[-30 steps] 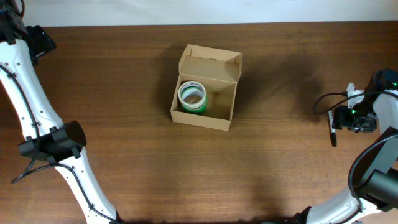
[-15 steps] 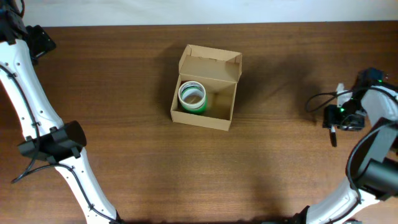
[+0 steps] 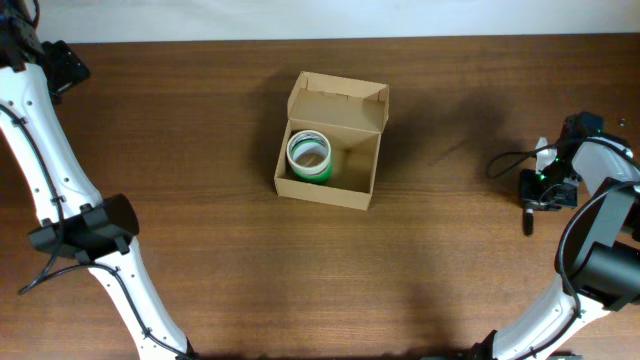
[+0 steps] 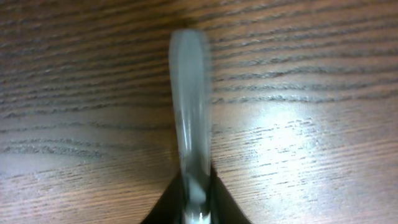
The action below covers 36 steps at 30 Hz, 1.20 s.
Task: Pack container
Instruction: 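Carry the black marker into the box and release it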
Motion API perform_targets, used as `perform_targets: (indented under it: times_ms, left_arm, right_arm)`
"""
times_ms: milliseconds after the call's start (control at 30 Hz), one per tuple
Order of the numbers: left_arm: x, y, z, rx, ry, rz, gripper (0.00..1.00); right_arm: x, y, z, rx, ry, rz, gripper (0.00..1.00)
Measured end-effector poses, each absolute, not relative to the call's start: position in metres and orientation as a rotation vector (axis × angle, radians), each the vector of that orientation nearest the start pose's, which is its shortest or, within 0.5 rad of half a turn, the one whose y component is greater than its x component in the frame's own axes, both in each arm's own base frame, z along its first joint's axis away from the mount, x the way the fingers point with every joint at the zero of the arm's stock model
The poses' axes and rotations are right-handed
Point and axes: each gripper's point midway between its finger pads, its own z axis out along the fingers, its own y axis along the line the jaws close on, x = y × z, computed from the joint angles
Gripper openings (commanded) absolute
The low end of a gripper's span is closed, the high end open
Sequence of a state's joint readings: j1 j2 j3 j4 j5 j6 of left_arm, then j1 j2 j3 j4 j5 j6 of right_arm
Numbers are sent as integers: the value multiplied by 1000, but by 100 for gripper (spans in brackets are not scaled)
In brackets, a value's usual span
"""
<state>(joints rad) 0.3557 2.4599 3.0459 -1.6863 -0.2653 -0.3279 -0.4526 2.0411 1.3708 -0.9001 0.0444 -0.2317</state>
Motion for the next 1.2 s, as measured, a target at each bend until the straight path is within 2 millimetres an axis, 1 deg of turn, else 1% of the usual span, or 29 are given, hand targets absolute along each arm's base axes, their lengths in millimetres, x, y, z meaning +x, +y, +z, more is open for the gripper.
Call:
perform_targets:
  times_ms: [33, 133, 200, 300, 367, 400, 467, 567, 633, 667, 700, 767, 800, 833, 900, 967, 1067, 1100, 1133, 1200]
  left_arm:
    - [457, 218, 251, -969, 2471, 363, 100]
    - [457, 218, 251, -969, 2471, 363, 100]
    - [457, 218, 251, -969, 2471, 363, 100]
    - [457, 218, 251, -969, 2471, 363, 100]
    - [457, 218, 251, -969, 2471, 363, 100]
    - [457, 218, 252, -969, 2471, 363, 100]
    - [457, 218, 251, -969, 2471, 363, 100]
    - [457, 218, 251, -969, 2471, 363, 100]
    - [457, 218, 251, -969, 2471, 363, 100]
    - [457, 218, 252, -969, 2471, 363, 100]
    - [457, 218, 251, -969, 2472, 363, 100]
    - [457, 218, 251, -969, 2472, 363, 100]
    - [457, 218, 251, -969, 2471, 363, 100]
    - [457, 218, 251, -969, 2472, 363, 100]
    - [457, 218, 251, -969, 2472, 363, 100]
    - [457, 218, 251, -969, 2472, 363, 100]
    - [457, 218, 251, -969, 2472, 363, 100]
    - [457, 218, 251, -969, 2472, 363, 100]
    - [457, 218, 251, -969, 2472, 363, 100]
    - [457, 218, 251, -969, 2471, 363, 100]
  right_arm:
    - [328, -168, -2, 342, 3137, -67, 4]
    - [328, -169, -2, 367, 3136, -71, 4]
    - [327, -168, -1, 415, 3135, -65, 4]
    - [326, -159, 2, 455, 3151, 14, 4]
    - [330, -152, 10, 470, 3156, 94, 4]
    - [334, -149, 17, 474, 3153, 130, 4]
    - [350, -145, 40, 474, 3122, 184, 4]
    - [380, -137, 86, 419, 3058, 192, 4]
    - [403, -124, 122, 328, 2999, 177, 4]
    - [415, -113, 142, 262, 2964, 169, 4]
    - [422, -103, 155, 212, 2942, 164, 4]
    - [438, -71, 187, 51, 2882, 154, 4]
    - [445, -47, 203, -60, 2846, 153, 4]
    - [449, -26, 214, -154, 2820, 154, 4]
    - [452, 22, 229, -367, 2765, 154, 4]
    - [449, 71, 234, -589, 2714, 143, 4]
    - [434, 133, 232, -908, 2640, 108, 4]
    - [430, 147, 231, -987, 2613, 100, 4]
    - [422, 170, 230, -1114, 2563, 92, 4]
    - [414, 194, 228, -1251, 2497, 80, 4]
